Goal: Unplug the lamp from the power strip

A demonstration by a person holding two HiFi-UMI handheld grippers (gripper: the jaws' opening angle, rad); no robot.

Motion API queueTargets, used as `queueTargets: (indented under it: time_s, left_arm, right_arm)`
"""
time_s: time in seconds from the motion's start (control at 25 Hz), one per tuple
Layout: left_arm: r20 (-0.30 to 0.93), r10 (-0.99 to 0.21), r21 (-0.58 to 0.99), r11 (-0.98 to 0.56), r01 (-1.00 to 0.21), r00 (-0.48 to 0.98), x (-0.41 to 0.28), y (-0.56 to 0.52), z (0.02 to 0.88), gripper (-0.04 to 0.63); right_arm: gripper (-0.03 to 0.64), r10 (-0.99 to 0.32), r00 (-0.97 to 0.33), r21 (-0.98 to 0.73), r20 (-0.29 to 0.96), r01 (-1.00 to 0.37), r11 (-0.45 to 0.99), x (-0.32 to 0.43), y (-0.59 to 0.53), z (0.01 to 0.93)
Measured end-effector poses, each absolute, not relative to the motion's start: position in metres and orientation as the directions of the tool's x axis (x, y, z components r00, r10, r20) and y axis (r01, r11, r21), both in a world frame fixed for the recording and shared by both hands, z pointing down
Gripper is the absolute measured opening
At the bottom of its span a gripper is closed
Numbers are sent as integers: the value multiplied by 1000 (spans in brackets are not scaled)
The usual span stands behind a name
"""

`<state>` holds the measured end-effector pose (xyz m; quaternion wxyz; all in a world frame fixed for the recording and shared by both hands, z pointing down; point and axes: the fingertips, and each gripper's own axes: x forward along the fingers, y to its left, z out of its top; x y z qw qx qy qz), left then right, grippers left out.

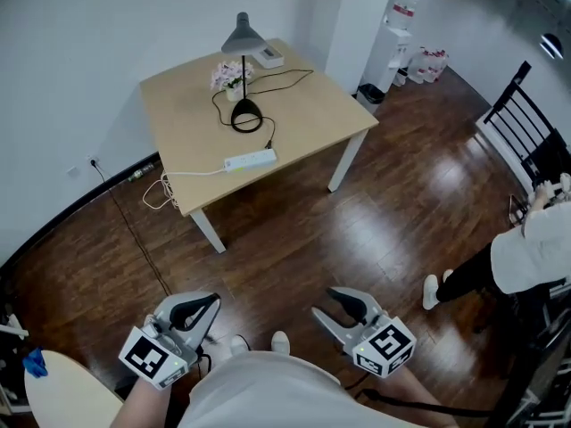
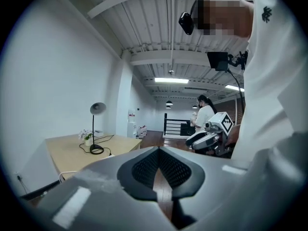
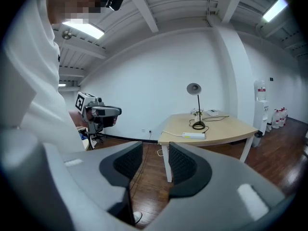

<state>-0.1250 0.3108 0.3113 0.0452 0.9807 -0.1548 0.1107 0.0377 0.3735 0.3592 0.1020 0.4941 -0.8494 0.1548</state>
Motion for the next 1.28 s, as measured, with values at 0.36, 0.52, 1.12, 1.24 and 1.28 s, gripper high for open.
queueTargets:
  time_s: [0.36, 0.52, 1.12, 1.24, 1.28]
  left_arm:
    - [247, -304, 77, -940, -332, 920, -160, 332, 317, 5]
    - [247, -299, 69, -944, -324, 922, -169, 337, 320, 5]
    - [244, -286, 78, -946, -313, 926, -185, 332, 327, 5]
    - [246, -282, 77, -948, -309, 927, -187, 330, 328, 5]
    - [246, -283, 77, -948, -309, 927, -188, 330, 328, 5]
  right_arm:
    - [163, -790, -523, -130, 320, -850, 510, 2, 378, 340]
    - [163, -781, -530, -111, 329, -843, 526, -9, 380, 338]
    - [161, -779, -526, -89, 342, -843, 530, -35, 371, 339]
    - [161, -782, -517, -88, 348, -848, 522, -37, 370, 340]
    - [161, -780, -518, -88, 350, -848, 523, -38, 370, 340]
